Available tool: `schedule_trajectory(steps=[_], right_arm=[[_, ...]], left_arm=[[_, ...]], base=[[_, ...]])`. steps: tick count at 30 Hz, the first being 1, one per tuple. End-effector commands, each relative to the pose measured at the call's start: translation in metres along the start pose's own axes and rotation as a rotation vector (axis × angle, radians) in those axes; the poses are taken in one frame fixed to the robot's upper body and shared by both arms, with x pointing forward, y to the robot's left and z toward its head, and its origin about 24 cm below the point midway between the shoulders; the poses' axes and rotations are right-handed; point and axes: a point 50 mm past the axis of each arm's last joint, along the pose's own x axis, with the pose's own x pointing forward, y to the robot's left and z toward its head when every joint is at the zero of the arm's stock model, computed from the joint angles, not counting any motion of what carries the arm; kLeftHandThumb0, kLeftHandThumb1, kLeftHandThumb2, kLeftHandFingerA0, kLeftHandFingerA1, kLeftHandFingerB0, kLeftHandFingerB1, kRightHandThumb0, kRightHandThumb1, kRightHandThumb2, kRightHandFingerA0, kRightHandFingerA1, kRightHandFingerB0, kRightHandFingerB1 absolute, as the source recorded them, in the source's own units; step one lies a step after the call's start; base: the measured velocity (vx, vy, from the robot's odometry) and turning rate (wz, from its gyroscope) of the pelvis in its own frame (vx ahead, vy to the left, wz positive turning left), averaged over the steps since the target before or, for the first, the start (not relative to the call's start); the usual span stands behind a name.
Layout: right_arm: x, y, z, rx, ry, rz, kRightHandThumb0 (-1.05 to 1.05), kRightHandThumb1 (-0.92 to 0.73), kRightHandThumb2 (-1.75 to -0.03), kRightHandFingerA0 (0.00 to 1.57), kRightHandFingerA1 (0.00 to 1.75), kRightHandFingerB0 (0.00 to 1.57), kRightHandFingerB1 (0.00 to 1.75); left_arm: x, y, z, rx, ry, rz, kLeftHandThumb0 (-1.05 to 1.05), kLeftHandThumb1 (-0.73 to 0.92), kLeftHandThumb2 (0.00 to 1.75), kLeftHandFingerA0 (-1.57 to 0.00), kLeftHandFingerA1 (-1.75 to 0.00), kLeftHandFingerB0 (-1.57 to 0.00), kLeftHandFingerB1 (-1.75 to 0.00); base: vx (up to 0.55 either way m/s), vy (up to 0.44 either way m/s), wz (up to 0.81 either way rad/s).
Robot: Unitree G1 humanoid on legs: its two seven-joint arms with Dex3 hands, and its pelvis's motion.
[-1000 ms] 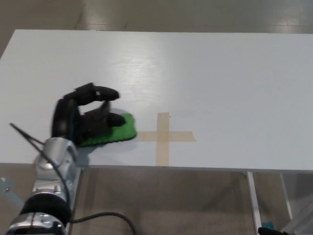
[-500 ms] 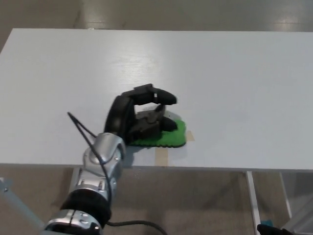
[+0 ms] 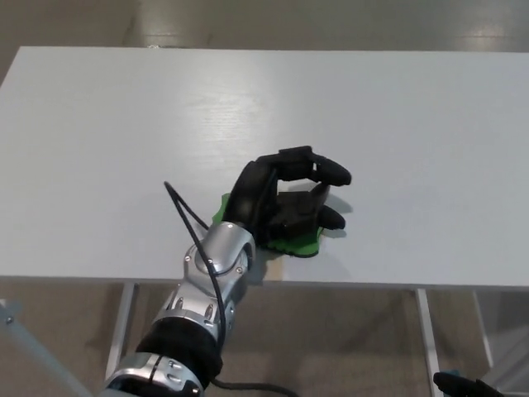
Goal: Use the left hand to press on the green eraser and wipe the desk from center to the left and then back to center.
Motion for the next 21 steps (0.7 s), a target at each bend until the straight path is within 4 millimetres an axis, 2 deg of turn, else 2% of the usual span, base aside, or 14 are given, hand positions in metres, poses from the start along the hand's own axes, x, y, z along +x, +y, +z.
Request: schedule_trajectory(steps=[1, 3, 4, 7, 8, 9, 10, 11, 12, 17, 19, 20, 21], right_arm=[[0.000, -0.002, -0.002, -0.005, 0.013, -0.007, -0.32, -0.63, -0.59, 0.77, 0.53, 0.73, 0.52], [0.000, -0.002, -0.002, -0.004, 0.011, -0.005, -0.32, -0.63, -0.59, 0.76, 0.53, 0.73, 0.52], [-0.001, -0.002, -0.002, -0.003, 0.014, -0.007, -0.32, -0.63, -0.59, 0.81, 0.57, 0.73, 0.52], [-0.001, -0.002, -0.003, -0.001, 0.019, -0.009, -0.32, -0.63, -0.59, 0.81, 0.57, 0.73, 0.52], [-0.002, -0.002, -0.004, -0.003, 0.021, -0.009, -0.32, -0.63, -0.59, 0.81, 0.56, 0.73, 0.52], [-0.002, -0.003, -0.004, -0.005, 0.025, -0.008, -0.32, -0.63, -0.59, 0.81, 0.56, 0.73, 0.52], [-0.002, -0.003, -0.004, -0.007, 0.025, -0.006, -0.32, -0.63, -0.59, 0.81, 0.57, 0.73, 0.52], [-0.002, -0.004, -0.004, -0.008, 0.024, -0.005, -0.32, -0.63, -0.59, 0.81, 0.57, 0.73, 0.52], [-0.002, -0.004, -0.004, -0.010, 0.023, -0.004, -0.32, -0.63, -0.59, 0.81, 0.57, 0.73, 0.52], [-0.003, -0.005, -0.006, 0.000, 0.026, -0.008, -0.32, -0.63, -0.59, 0.82, 0.59, 0.73, 0.52], [-0.003, -0.006, -0.006, 0.002, 0.028, -0.008, -0.32, -0.63, -0.59, 0.82, 0.59, 0.73, 0.52], [-0.003, -0.006, -0.006, 0.001, 0.031, -0.008, -0.32, -0.63, -0.59, 0.81, 0.58, 0.73, 0.52], [-0.003, -0.007, -0.007, -0.001, 0.035, -0.010, -0.32, -0.63, -0.59, 0.81, 0.56, 0.73, 0.52]], left_arm=[[-0.002, -0.008, -0.003, 0.034, 0.018, -0.033, -0.14, 0.80, 0.76, -1.07, -0.84, -0.87, -1.00], [-0.002, -0.005, -0.004, 0.041, 0.019, -0.031, -0.14, 0.80, 0.76, -1.07, -0.83, -0.88, -0.98], [-0.003, -0.001, -0.003, 0.056, 0.016, -0.027, -0.28, 0.78, 0.66, -0.98, -0.54, -0.74, -0.45], [-0.005, 0.005, -0.002, 0.077, 0.012, -0.021, -0.28, 0.78, 0.66, -0.98, -0.54, -0.74, -0.45], [-0.005, 0.006, 0.001, 0.076, 0.003, -0.038, -0.54, 0.62, 0.59, -0.17, -0.31, -0.20, -0.29], [-0.005, 0.008, 0.004, 0.076, -0.007, -0.059, -0.54, 0.62, 0.59, -0.17, -0.31, -0.20, -0.29], [-0.003, 0.011, 0.015, 0.082, -0.036, -0.100, -0.72, 0.45, 0.77, 0.00, -0.01, -0.11, -0.22], [-0.002, 0.013, 0.022, 0.088, -0.055, -0.128, -0.72, 0.45, 0.77, 0.00, -0.01, -0.11, -0.22], [-0.001, 0.018, 0.037, 0.097, -0.095, -0.162, -0.66, 0.41, 0.80, 0.00, -0.10, 0.00, -0.28], [-0.004, 0.034, 0.100, 0.163, -0.263, -0.242, -0.72, 0.42, 0.84, 0.00, -0.08, 0.00, -0.23], [-0.006, 0.035, 0.105, 0.171, -0.277, -0.249, -0.72, 0.42, 0.84, 0.00, -0.08, 0.00, -0.23], [-0.010, 0.038, 0.119, 0.186, -0.311, -0.266, -0.83, 0.43, 0.77, 0.00, -0.02, -0.02, -0.21], [-0.019, 0.041, 0.135, 0.199, -0.358, -0.289, -0.77, 0.43, 0.86, 0.00, -0.03, 0.00, -0.20]], base=[[0.00, 0.000, 0.00], [0.00, 0.000, 0.00], [0.00, 0.000, 0.00], [0.00, 0.000, 0.00], [0.00, 0.000, 0.00], [0.00, 0.000, 0.00], [0.00, 0.000, 0.00], [0.00, 0.000, 0.00], [0.00, 0.000, 0.00], [0.00, 0.000, 0.00], [0.00, 0.000, 0.00], [0.00, 0.000, 0.00], [0.00, 0.000, 0.00]])
